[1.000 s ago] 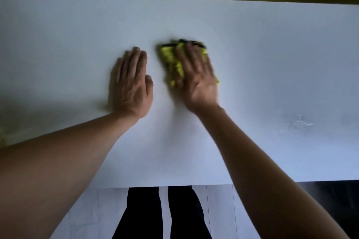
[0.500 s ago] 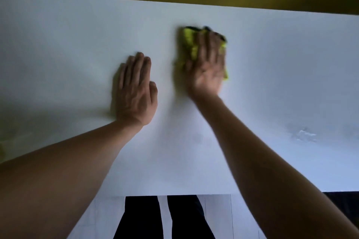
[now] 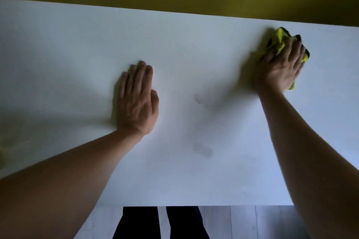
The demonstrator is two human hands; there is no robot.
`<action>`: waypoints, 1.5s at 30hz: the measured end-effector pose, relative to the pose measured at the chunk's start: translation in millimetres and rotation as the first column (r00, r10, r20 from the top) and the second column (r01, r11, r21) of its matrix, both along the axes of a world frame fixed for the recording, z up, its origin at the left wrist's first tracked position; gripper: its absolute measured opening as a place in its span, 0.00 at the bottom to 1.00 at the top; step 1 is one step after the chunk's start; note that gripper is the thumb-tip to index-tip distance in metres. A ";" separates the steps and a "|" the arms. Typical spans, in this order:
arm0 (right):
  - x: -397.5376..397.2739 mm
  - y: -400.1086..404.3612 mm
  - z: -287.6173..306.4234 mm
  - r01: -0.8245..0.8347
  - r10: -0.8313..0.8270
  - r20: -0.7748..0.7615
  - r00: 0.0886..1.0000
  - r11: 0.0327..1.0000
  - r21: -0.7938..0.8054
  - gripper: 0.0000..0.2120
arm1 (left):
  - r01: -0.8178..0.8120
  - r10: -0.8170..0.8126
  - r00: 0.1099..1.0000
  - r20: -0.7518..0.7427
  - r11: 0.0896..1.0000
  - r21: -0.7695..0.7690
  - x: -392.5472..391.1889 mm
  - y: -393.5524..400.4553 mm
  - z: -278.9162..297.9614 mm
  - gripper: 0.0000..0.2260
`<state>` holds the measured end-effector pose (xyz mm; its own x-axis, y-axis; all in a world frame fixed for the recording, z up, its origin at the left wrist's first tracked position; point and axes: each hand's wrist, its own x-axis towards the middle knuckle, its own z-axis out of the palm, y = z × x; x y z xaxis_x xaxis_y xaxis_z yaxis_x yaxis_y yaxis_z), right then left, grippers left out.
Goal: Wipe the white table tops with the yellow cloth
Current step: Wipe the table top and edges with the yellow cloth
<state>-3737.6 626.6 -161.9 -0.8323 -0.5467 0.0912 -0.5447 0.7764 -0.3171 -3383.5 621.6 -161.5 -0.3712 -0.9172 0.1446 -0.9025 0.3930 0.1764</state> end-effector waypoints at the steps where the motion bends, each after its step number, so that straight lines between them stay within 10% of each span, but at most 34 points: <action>1: 7.3 -7.8 1.6 0.025 -0.025 0.006 1.000 1.000 0.010 0.30 | 0.001 -0.001 1.000 0.001 1.000 -0.001 0.1 -0.2 0.3 0.27; 5: 91.3 -55.2 -0.9 -0.383 0.383 0.018 0.924 0.923 0.034 0.33 | 0.001 -0.001 1.000 -0.010 1.000 -0.012 -1.1 -0.1 -0.7 0.26; 13: 220.0 -134.3 7.6 -0.906 0.907 -0.033 0.420 0.421 0.042 0.29 | 0.000 0.000 1.000 0.000 1.000 -0.026 1.1 0.2 -2.0 0.26; 24: -30.0 -39.4 5.9 -0.182 0.181 0.031 0.983 0.983 0.015 0.31 | 0.005 -0.005 1.000 -0.015 1.000 -0.027 -0.7 -0.1 -2.7 0.26; 29: 18.7 -57.0 5.6 -0.245 0.245 0.003 0.970 0.969 0.008 0.31 | 0.009 -0.009 1.000 -0.018 1.000 -0.017 0.4 -1.0 -4.4 0.26; 38: 214.2 -74.8 5.2 -0.821 0.818 -0.071 0.570 0.565 -0.077 0.29 | -0.007 0.007 1.000 -0.017 1.000 -0.016 3.6 -3.4 -5.6 0.26; 45: 64.3 15.2 -3.8 -0.469 0.467 -0.045 0.883 0.880 -0.071 0.28 | 0.017 -0.016 1.000 -0.023 0.999 0.030 2.8 -0.8 -2.8 0.28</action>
<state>-3673.3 641.8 -165.7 -0.4779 -0.8624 0.1669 -0.8473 0.4024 -0.3467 -3380.7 620.8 -164.3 -0.3830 -0.9151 0.1258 -0.8916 0.4019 0.2086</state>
